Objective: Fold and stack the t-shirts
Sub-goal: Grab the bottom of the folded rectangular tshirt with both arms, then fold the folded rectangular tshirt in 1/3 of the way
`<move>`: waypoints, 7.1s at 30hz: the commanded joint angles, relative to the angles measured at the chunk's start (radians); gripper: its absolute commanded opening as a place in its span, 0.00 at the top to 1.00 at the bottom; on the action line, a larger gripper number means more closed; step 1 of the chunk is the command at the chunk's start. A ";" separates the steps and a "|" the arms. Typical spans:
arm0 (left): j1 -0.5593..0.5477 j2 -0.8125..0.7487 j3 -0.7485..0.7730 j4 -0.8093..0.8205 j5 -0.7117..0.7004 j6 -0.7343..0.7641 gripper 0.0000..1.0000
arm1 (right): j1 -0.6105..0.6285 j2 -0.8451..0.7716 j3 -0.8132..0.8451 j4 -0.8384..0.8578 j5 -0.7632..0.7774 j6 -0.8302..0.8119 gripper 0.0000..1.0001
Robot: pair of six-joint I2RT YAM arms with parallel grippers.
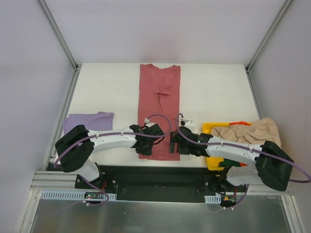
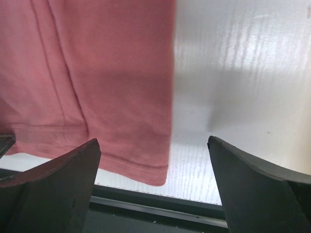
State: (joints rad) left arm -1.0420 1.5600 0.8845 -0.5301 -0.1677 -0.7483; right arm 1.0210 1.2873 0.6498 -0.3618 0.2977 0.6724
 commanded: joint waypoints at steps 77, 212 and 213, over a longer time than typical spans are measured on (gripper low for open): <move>-0.007 -0.604 -0.321 -0.148 0.027 -0.148 0.11 | 0.168 -0.233 -0.180 0.064 -0.040 0.070 0.38; 0.772 0.291 0.422 0.328 0.454 0.181 1.00 | -0.627 0.486 0.505 0.451 -0.502 -0.401 0.98; 0.774 0.310 0.435 0.323 0.461 0.182 0.99 | -0.630 0.501 0.514 0.452 -0.500 -0.396 0.98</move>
State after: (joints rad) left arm -0.2787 1.8172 1.2503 -0.2142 0.2489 -0.5858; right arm 0.4072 1.7435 1.0969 0.0345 -0.1963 0.2512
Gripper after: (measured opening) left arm 0.010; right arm 0.018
